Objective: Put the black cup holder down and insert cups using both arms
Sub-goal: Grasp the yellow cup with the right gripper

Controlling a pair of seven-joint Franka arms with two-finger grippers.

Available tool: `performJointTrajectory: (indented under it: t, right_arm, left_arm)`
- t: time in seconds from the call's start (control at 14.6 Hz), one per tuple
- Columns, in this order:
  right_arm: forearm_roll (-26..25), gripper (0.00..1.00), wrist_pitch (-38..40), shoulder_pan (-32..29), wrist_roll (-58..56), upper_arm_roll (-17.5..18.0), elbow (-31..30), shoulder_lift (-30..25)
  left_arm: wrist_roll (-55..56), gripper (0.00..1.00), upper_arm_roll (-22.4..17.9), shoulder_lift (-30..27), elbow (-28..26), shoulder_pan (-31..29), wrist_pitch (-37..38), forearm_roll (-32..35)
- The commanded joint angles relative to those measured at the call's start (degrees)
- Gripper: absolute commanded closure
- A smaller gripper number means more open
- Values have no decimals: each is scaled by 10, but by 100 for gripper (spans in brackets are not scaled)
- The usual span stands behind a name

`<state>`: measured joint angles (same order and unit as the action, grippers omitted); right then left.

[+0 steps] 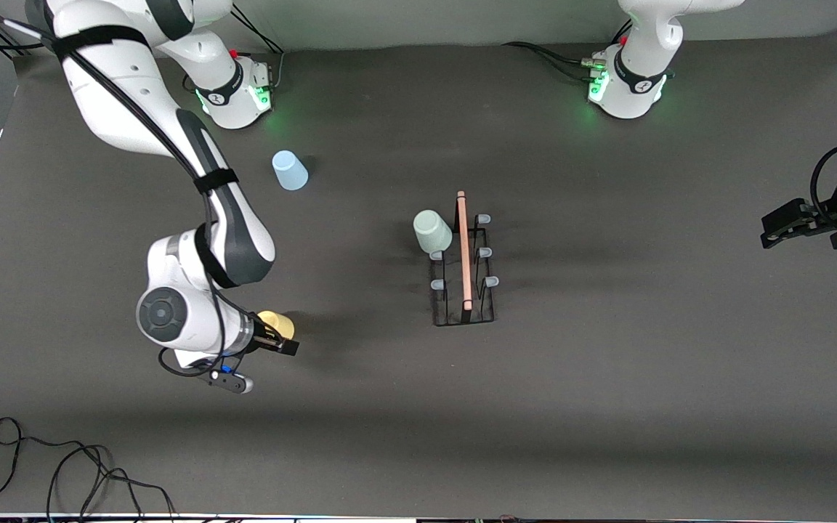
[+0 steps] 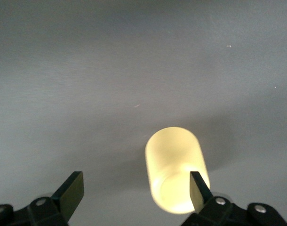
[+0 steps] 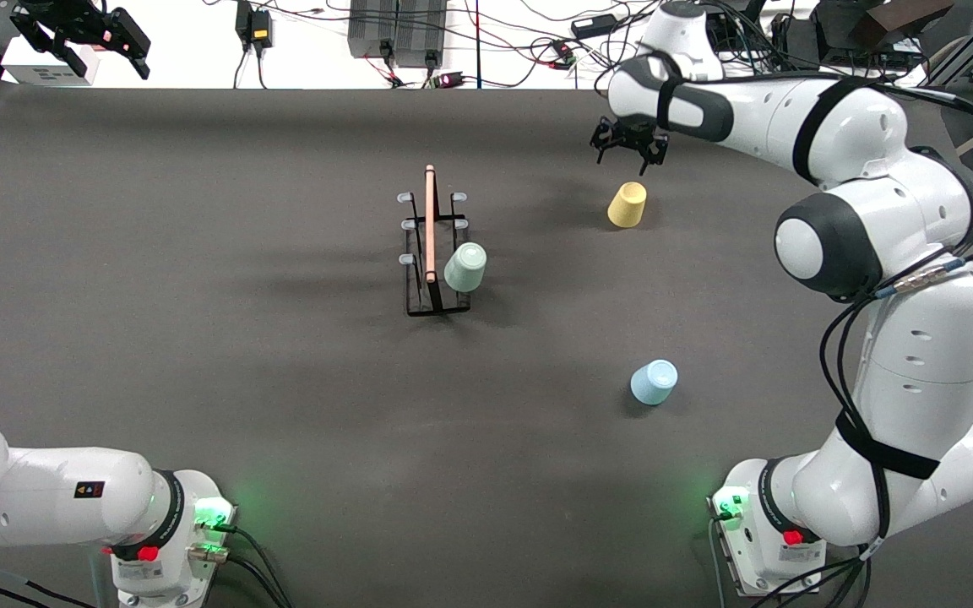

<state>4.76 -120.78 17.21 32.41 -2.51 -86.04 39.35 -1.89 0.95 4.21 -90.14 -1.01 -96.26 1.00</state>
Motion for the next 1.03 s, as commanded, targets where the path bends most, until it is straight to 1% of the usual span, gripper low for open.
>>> performJointTrajectory:
  t: [0.0,0.14,0.34,0.48,0.75,0.96]
  right_arm:
    - [-12,1,-52,-6,-31,3,-66,-19]
    - [-12,1,-86,-6,-35,3,-94,-22]
    - [-12,0,-92,-6,-35,1,-104,-22]
    - [-12,0,-87,-6,-49,0,-114,-29]
    - [-12,1,-34,-5,-55,-7,-117,-56]
    - [-12,1,-43,-2,-55,-7,-128,-53]
  left_arm:
    - [7,0,-3,-6,0,7,12,1]
    - [7,0,-3,-6,0,7,12,1]
    - [7,0,-3,-5,0,7,12,2]
    - [7,0,-4,-4,0,7,12,2]
    - [7,0,-3,-4,0,7,12,2]
    - [7,0,-3,-3,1,7,12,2]
